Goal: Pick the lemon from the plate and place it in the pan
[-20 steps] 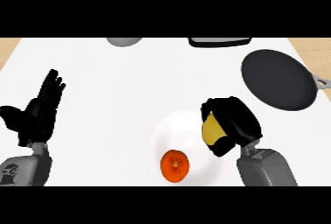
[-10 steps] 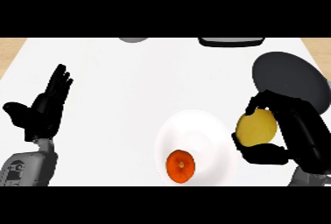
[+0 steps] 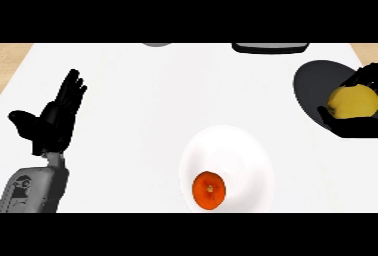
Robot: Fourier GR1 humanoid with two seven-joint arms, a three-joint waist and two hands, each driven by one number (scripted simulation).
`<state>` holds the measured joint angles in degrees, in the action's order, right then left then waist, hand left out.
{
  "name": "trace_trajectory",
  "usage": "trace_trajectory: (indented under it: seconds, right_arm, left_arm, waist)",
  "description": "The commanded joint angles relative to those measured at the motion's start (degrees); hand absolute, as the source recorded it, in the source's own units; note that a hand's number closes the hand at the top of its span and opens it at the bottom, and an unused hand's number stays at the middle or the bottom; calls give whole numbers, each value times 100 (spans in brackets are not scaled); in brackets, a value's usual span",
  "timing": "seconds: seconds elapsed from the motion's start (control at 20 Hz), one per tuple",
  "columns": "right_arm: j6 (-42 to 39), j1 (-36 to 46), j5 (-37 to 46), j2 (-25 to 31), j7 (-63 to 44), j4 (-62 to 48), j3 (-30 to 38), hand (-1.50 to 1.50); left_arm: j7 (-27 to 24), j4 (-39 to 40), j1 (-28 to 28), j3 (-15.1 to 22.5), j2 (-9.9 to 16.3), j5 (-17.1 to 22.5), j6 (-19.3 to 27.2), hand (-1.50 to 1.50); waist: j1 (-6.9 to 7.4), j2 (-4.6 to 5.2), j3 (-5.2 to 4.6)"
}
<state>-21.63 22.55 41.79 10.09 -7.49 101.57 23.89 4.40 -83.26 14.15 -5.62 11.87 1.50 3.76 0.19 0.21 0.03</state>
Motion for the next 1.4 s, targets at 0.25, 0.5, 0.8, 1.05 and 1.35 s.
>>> trace_trajectory:
  seconds: [0.25,0.5,0.8,1.05,1.35]
  right_arm:
    - [1839,788,748,1355,1824,-3406,575,150]
    - [2688,1484,957,2019,2477,-5338,825,150]
    - [3366,2047,919,2224,2968,-6958,1072,150]
    - [3018,1975,671,2333,3356,-7900,1289,-150]
    - [1583,2327,410,2439,3356,-8654,1372,-150]
  left_arm:
    - [-92,-184,-140,159,-139,-47,-41,0]
    - [1,-64,126,152,-170,-91,37,0]
    - [-75,104,283,201,-131,-78,-126,0]
    - [134,-128,275,327,-289,-194,82,0]
    - [147,-56,460,158,-150,-54,-38,0]
  waist:
    - [225,63,10]
    - [291,105,16]
    - [424,183,30]
    - [419,170,40]
    - [461,199,45]
